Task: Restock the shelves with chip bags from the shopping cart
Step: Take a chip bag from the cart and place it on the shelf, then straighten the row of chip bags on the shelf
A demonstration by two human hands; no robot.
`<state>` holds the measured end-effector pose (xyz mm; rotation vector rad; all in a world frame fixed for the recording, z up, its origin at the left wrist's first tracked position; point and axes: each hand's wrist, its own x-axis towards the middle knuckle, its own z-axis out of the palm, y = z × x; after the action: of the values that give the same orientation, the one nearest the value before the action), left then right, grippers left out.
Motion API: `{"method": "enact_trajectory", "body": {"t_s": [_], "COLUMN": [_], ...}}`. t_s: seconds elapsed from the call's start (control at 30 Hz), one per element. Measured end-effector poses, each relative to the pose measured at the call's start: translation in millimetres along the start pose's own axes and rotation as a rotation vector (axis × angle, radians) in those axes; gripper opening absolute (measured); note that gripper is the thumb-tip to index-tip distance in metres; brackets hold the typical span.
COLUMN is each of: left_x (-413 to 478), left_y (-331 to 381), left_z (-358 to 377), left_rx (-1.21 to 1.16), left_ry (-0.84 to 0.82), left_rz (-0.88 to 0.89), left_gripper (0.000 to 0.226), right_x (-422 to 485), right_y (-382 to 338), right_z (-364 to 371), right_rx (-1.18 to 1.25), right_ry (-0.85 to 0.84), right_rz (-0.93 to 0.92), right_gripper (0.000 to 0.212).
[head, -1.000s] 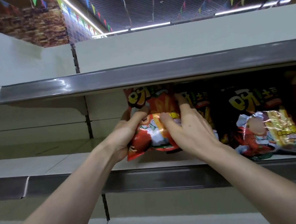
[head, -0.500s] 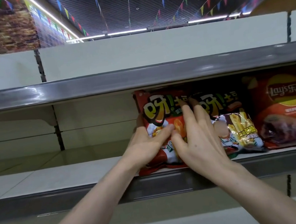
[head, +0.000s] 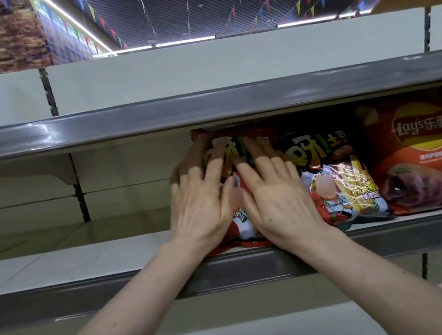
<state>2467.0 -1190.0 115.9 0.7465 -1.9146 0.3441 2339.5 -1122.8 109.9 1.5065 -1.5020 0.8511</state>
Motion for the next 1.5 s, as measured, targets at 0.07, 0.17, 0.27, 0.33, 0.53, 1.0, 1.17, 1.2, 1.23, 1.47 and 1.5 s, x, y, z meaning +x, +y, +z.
{"method": "enact_trajectory", "body": {"t_s": [0.07,0.17,0.27,0.33,0.53,1.0,1.17,1.2,1.23,1.47,1.5], "left_x": [0.8,2.3,4.6,7.4,7.2,6.7,7.1,8.2,8.4,8.9,7.4], "left_y": [-0.9,1.5,7.4,14.5,37.4,46.2,44.8,45.1,45.9,36.4,34.6], "left_z": [3.8,5.8,1.6,-1.5,2.9,9.4,9.0,8.8,8.3,0.7,0.1], "left_rx": [0.067,0.108,0.14,0.141,0.263,0.351,0.352,0.351,0.361,0.126,0.139], "left_ry": [0.009,-0.013,0.036,0.025,-0.211,-0.29,-0.319,-0.325,-0.336,-0.207,-0.146], "left_rz": [0.083,0.103,0.15,0.194,0.178,0.03,0.046,0.047,0.049,0.034,0.043], "left_gripper": [0.046,0.048,0.041,0.04,0.046,0.055,0.057,0.057,0.058,0.066,0.062], "right_x": [-0.7,-0.9,2.3,4.9,-1.9,4.5,-1.7,-1.4,-1.3,-4.1,-1.9], "right_y": [0.9,2.5,20.1,40.7,62.6,58.7,57.1,57.2,57.3,42.2,36.1], "right_z": [3.6,2.1,-9.3,-16.6,-21.6,-22.4,-23.9,-24.1,-24.1,-17.1,-14.9], "right_rx": [0.046,0.097,0.11,0.03,-0.164,-0.251,-0.3,-0.305,-0.307,-0.13,-0.093], "right_ry": [-0.049,-0.073,0.028,0.083,-0.243,-0.331,-0.326,-0.329,-0.346,-0.073,-0.029], "right_rz": [0.0,-0.001,0.024,0.091,0.323,0.397,0.323,0.312,0.309,0.204,0.174], "right_gripper": [0.041,0.041,0.04,0.043,0.048,0.045,0.047,0.048,0.049,0.055,0.055]}}
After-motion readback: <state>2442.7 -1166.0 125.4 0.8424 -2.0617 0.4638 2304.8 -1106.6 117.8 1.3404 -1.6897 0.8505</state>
